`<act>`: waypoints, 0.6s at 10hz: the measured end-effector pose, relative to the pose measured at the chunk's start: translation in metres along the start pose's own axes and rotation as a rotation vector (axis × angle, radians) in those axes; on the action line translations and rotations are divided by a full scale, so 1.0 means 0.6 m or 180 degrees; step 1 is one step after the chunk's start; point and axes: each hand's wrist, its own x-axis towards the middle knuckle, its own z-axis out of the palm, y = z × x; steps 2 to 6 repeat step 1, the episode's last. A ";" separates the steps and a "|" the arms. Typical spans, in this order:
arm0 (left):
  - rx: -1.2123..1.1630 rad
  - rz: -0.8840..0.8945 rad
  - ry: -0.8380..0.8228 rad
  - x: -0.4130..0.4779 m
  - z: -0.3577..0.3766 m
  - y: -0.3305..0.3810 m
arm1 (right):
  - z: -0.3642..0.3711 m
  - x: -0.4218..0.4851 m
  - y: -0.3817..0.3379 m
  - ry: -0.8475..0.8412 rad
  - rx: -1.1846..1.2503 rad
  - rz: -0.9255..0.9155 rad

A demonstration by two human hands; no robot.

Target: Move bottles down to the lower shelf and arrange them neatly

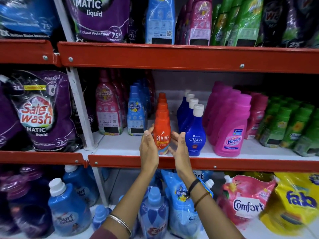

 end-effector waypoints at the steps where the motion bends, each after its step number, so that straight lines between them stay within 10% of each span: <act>1: 0.0142 0.0476 0.0379 -0.009 0.005 0.014 | -0.022 -0.019 0.003 0.0273 0.0209 -0.0267; 6: 0.0142 0.0476 0.0379 -0.009 0.005 0.014 | -0.022 -0.019 0.003 0.0273 0.0209 -0.0267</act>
